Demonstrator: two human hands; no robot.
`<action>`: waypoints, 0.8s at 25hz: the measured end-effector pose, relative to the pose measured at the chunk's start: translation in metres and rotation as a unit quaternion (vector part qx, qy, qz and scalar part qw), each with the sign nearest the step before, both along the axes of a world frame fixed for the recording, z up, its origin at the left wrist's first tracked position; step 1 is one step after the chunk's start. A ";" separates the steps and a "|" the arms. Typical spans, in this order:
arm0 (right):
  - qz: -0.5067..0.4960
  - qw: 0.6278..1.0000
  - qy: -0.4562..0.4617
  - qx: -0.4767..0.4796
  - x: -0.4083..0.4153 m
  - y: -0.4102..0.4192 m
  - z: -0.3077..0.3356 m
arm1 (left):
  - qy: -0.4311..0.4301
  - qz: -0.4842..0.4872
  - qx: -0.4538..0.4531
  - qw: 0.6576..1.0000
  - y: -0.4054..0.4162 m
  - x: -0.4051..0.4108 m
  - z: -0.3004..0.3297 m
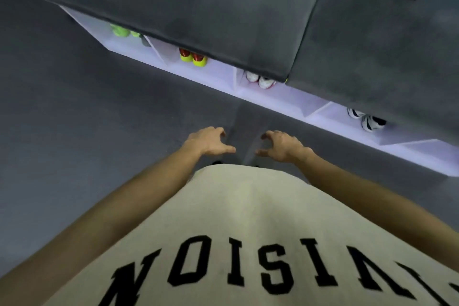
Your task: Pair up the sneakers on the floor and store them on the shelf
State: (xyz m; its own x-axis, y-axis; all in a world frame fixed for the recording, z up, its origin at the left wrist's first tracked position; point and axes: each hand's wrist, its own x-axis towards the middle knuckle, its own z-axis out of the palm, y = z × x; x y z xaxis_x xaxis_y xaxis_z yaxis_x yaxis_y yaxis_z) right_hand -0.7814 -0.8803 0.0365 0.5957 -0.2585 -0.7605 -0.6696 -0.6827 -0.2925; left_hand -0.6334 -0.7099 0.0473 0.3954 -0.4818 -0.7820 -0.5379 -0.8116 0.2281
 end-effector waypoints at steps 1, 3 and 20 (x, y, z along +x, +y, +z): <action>0.004 1.000 -0.007 0.002 0.007 -0.004 0.003 | 0.002 0.021 -0.006 1.000 0.001 0.003 0.002; 0.041 0.999 -0.016 0.000 0.027 -0.010 0.010 | 0.009 0.080 -0.021 0.997 0.008 0.011 0.006; 0.304 0.952 -0.004 0.038 0.303 0.176 -0.011 | 0.034 0.489 -0.031 0.871 0.264 0.122 -0.018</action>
